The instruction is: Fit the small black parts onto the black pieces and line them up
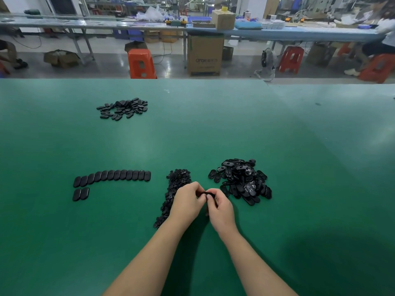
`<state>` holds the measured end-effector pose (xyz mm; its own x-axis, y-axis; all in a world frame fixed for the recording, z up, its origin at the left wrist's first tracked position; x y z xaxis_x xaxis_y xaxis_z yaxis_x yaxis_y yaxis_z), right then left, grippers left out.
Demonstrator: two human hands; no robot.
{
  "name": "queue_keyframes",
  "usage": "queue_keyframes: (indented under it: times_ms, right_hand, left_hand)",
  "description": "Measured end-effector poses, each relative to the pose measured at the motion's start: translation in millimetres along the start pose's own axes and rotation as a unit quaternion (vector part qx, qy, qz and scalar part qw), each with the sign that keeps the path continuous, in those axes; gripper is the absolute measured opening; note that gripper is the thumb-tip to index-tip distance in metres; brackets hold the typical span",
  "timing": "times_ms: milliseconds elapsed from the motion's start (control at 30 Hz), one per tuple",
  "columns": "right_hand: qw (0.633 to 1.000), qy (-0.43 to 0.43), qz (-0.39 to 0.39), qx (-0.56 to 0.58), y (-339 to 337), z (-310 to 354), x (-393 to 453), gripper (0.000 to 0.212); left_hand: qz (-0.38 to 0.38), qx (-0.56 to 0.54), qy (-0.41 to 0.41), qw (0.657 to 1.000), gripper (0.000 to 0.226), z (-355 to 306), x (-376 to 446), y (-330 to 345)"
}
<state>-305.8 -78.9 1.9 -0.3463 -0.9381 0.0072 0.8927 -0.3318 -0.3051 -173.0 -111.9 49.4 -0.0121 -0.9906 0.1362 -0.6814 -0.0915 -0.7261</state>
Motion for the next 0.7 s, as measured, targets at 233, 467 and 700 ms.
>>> queue_keyframes:
  times_ms: [233,467,700]
  right_hand:
    - [0.999,0.013,-0.018,0.036,-6,0,0,0.020]
    - [0.999,0.014,-0.002,0.033,-3,0,0,0.020]
    - [0.997,0.024,-0.014,0.078,-4,5,-3,0.017]
  left_hand:
    - [0.014,0.025,0.040,0.999,0.008,-14,1,6]
    - [0.033,0.050,0.102,0.993,0.013,-20,-1,5]
    - [-0.012,0.108,0.181,0.977,0.021,-25,-5,-15]
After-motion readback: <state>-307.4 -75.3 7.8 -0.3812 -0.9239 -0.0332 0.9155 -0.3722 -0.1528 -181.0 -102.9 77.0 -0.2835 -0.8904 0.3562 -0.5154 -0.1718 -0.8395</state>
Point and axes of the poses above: each hand's wrist, its own x-axis towards the middle knuckle, its own y-axis out of the palm, z = x × y, the point moved 10 cm from there along x, towards the middle knuckle, and after that the axes turned 7 degrees about -z, right-handed, at the moved point
